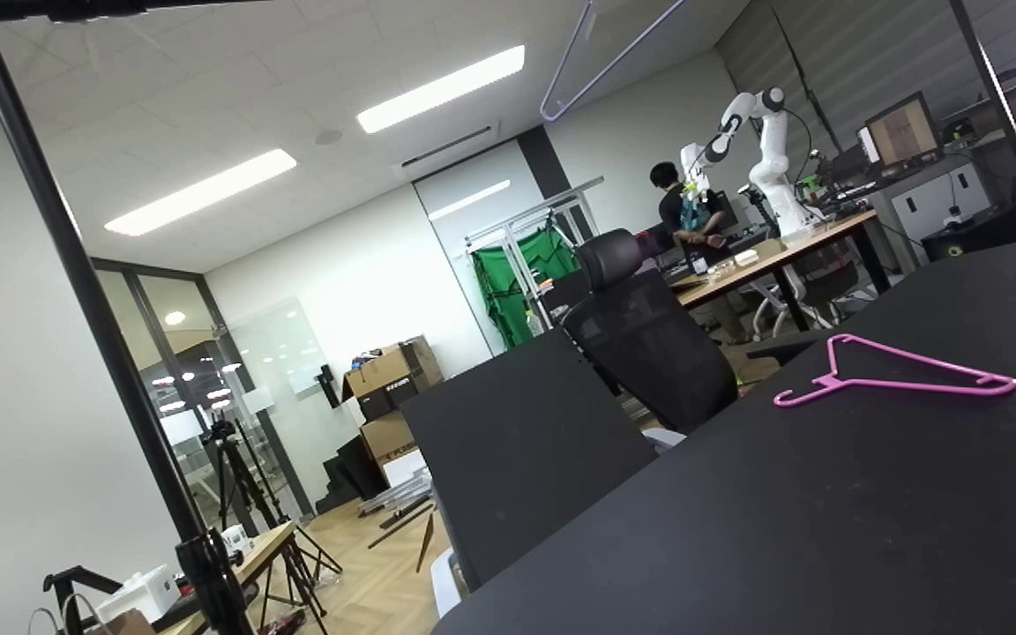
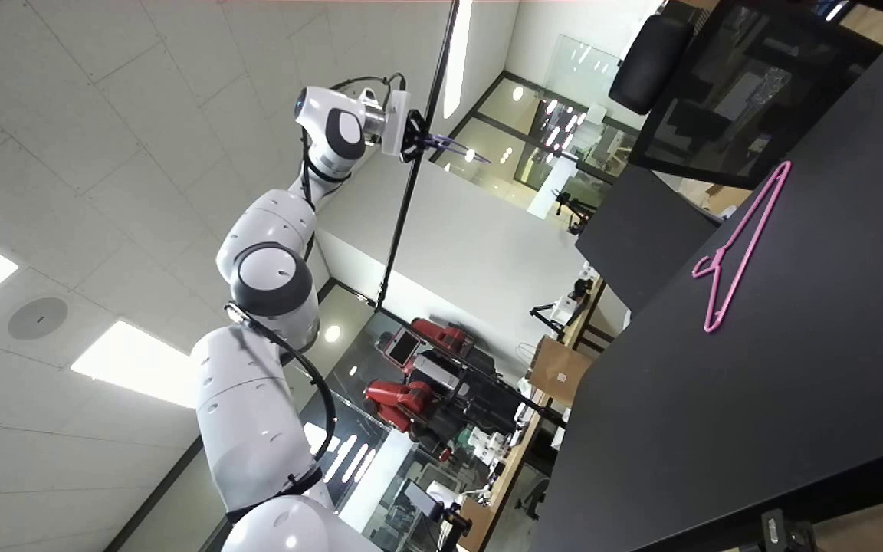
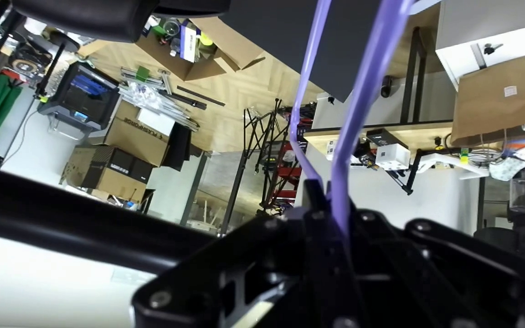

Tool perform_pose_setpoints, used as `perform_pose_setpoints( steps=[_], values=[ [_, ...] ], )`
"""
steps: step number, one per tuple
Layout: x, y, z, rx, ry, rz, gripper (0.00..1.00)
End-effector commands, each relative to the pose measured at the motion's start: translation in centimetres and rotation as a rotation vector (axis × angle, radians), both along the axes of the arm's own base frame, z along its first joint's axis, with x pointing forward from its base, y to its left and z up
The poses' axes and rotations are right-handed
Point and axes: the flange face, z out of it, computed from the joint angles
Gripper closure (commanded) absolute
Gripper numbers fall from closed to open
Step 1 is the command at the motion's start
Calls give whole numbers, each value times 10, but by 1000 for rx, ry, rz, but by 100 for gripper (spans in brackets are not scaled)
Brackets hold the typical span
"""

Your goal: Unhook the hanger from the rail

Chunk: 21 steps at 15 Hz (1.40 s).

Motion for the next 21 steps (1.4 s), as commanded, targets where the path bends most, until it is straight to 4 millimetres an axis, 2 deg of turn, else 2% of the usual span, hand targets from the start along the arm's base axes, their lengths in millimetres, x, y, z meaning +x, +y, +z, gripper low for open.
perform_pose_setpoints(
  steps=[1,12,18,21],
  values=[
    [-7,-3,15,27,-6,-4,98],
    [-40,-27,41,2,62,26,98],
    [-68,-39,52,34,149,127,98],
    [-80,-39,53,50,191,192,98]
  ],
)
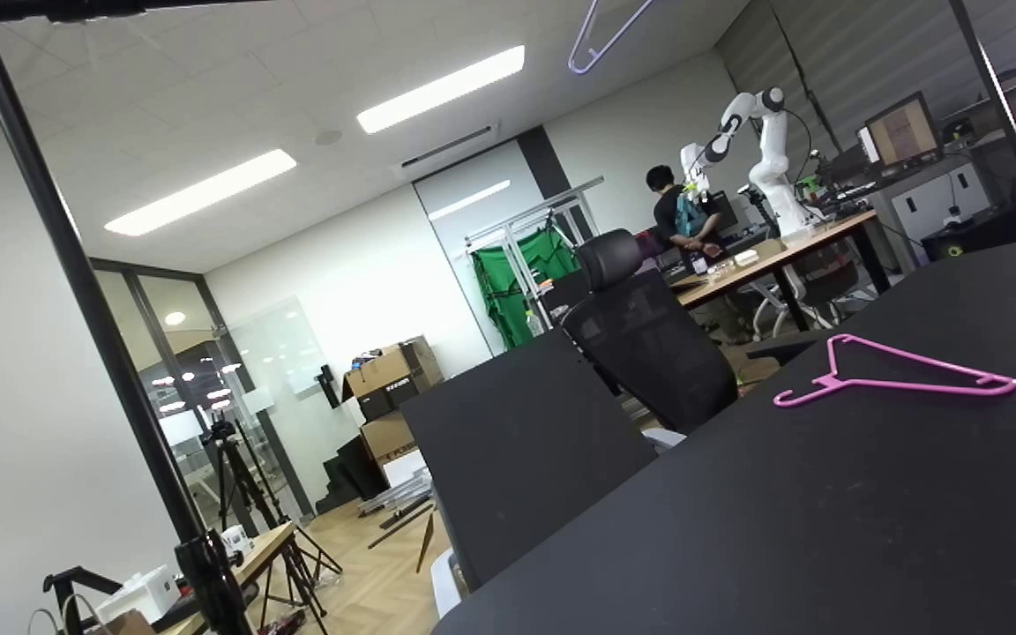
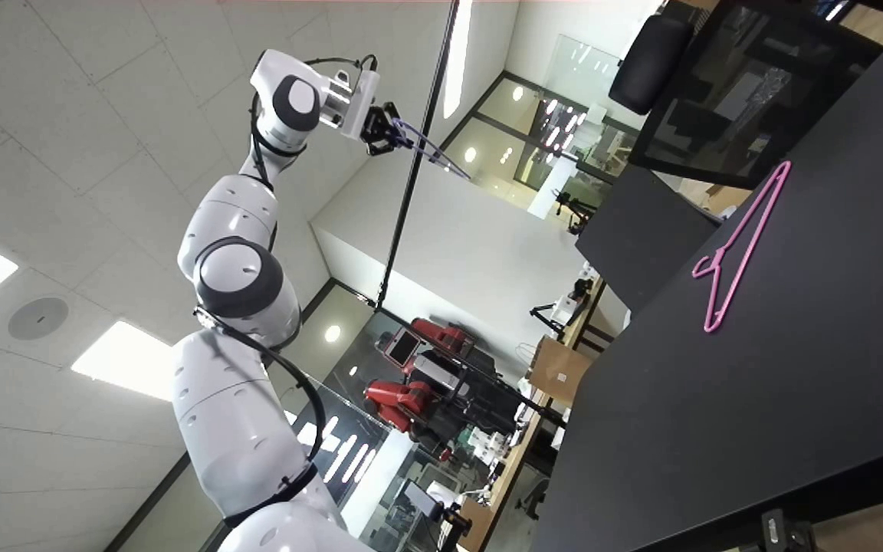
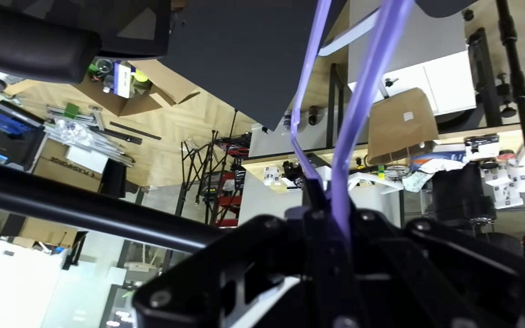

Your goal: Unhook the hanger from the rail

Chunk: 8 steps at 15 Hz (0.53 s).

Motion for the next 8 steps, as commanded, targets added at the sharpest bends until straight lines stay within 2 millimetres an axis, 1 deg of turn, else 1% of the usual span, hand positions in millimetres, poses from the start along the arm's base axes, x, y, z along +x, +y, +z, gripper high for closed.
perform_pose_setpoints(
  steps=[1,2,5,8],
  values=[
    [-15,3,7,25,33,87,98],
    [-14,12,3,29,51,118,98],
    [-15,33,-9,49,110,219,98],
    [-9,58,-31,55,159,335,98]
  ],
)
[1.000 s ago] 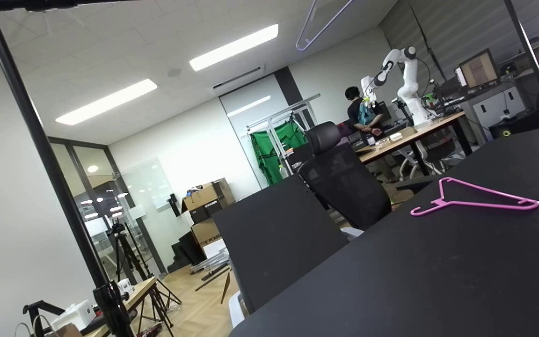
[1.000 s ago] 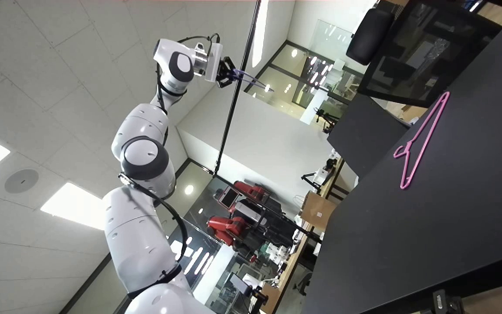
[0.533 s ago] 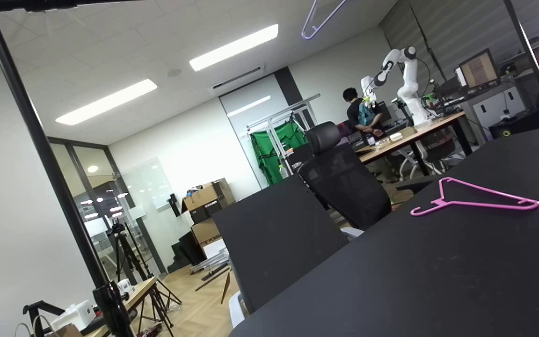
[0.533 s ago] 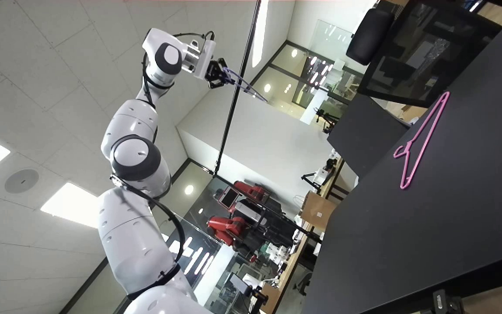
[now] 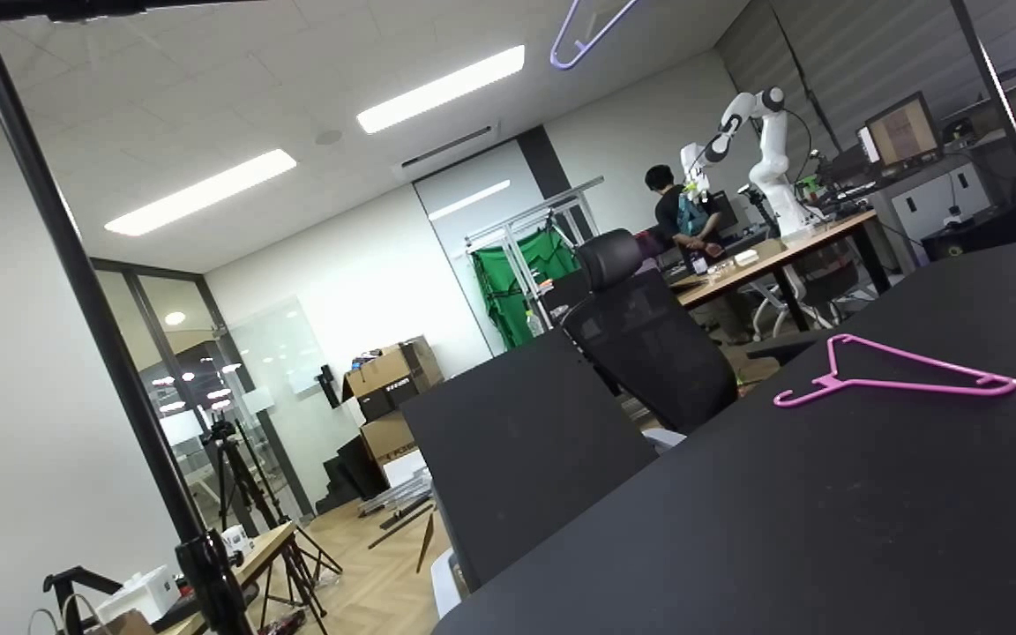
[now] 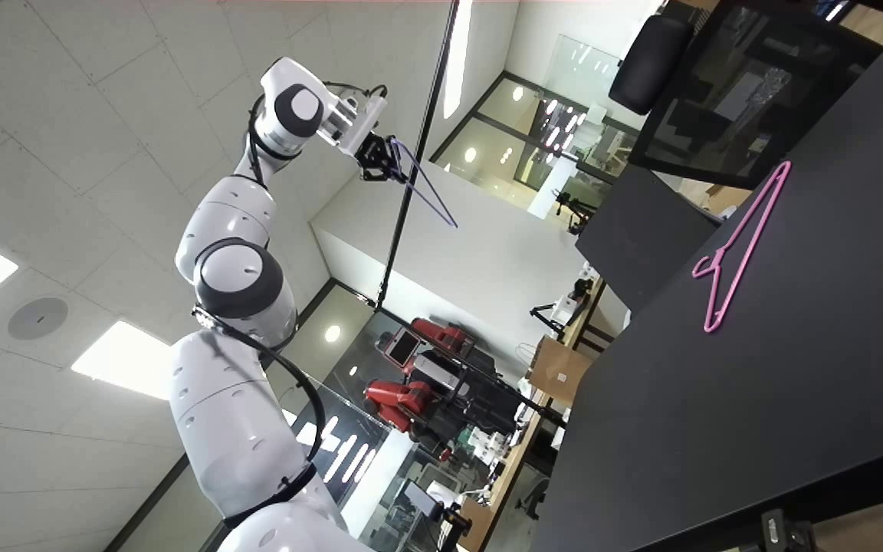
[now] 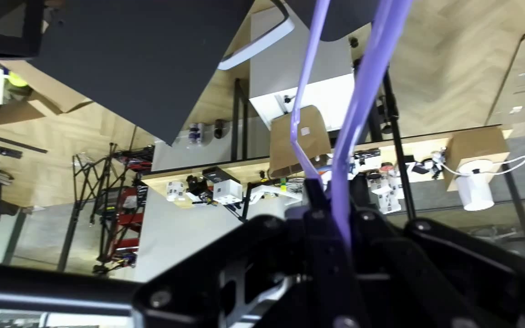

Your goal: Unhook the hanger from the rail

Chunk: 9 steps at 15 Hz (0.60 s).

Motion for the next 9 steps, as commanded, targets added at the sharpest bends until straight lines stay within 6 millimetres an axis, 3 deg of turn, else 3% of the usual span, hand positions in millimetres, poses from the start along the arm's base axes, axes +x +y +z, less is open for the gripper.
perform_pose_setpoints(
  steps=[1,4,8,9],
  values=[
    [4,26,-22,9,42,128,98],
    [18,41,-59,5,102,189,98],
    [37,44,-115,3,188,208,98],
    [35,45,-101,11,164,204,94]
  ],
)
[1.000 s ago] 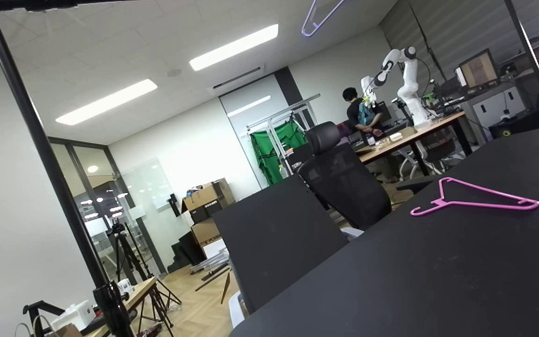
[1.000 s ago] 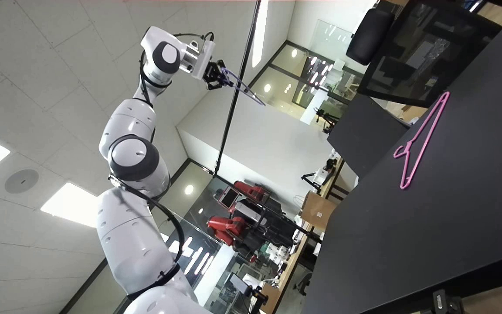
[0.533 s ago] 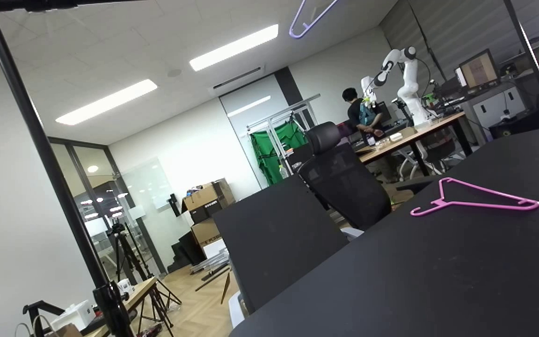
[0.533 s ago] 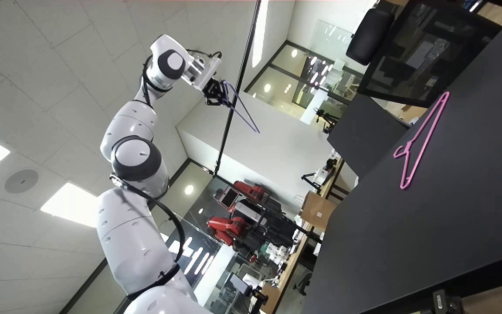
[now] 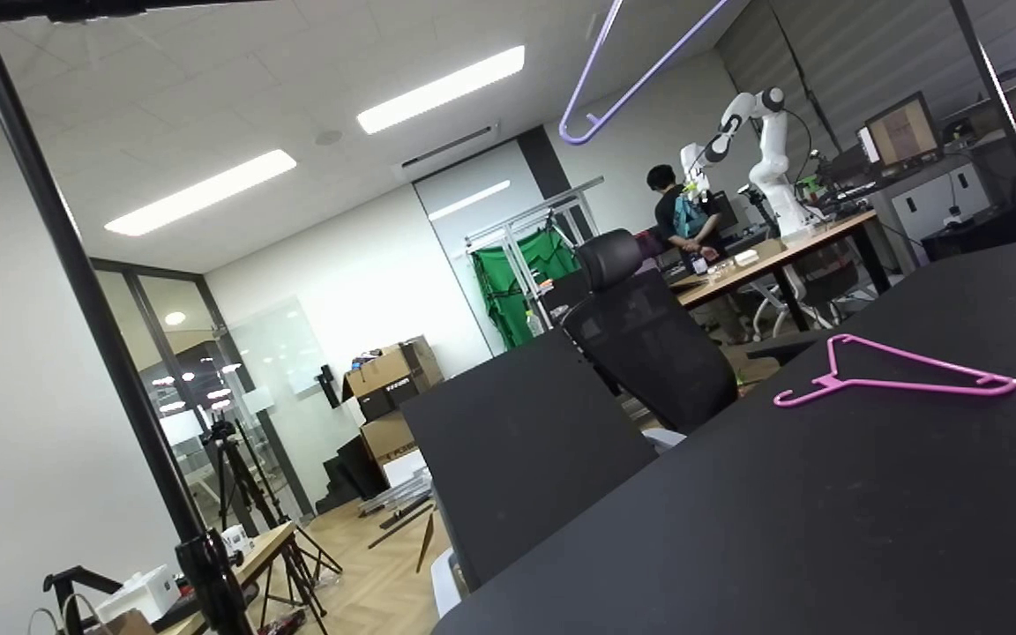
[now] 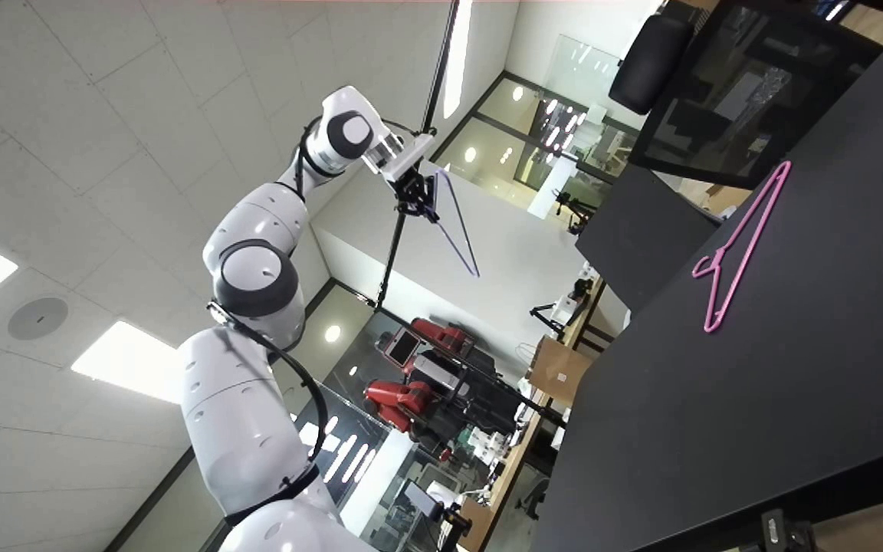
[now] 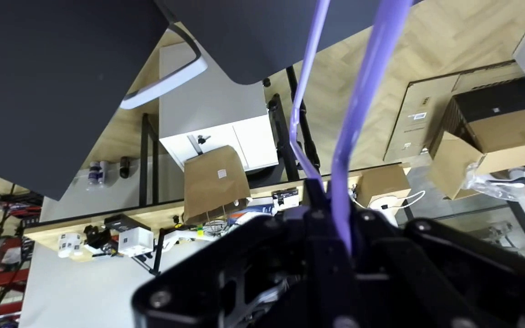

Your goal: Unhook the hanger from the rail

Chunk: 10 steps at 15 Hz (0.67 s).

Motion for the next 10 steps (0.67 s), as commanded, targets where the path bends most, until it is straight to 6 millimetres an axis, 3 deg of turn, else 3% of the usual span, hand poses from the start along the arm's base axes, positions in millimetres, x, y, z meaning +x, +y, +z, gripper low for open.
perform_pose_setpoints(
  steps=[1,3,10],
  values=[
    [4,0,-12,2,17,5,94],
    [8,-2,-23,5,33,7,94],
    [7,-2,-21,4,29,7,94]
  ],
)
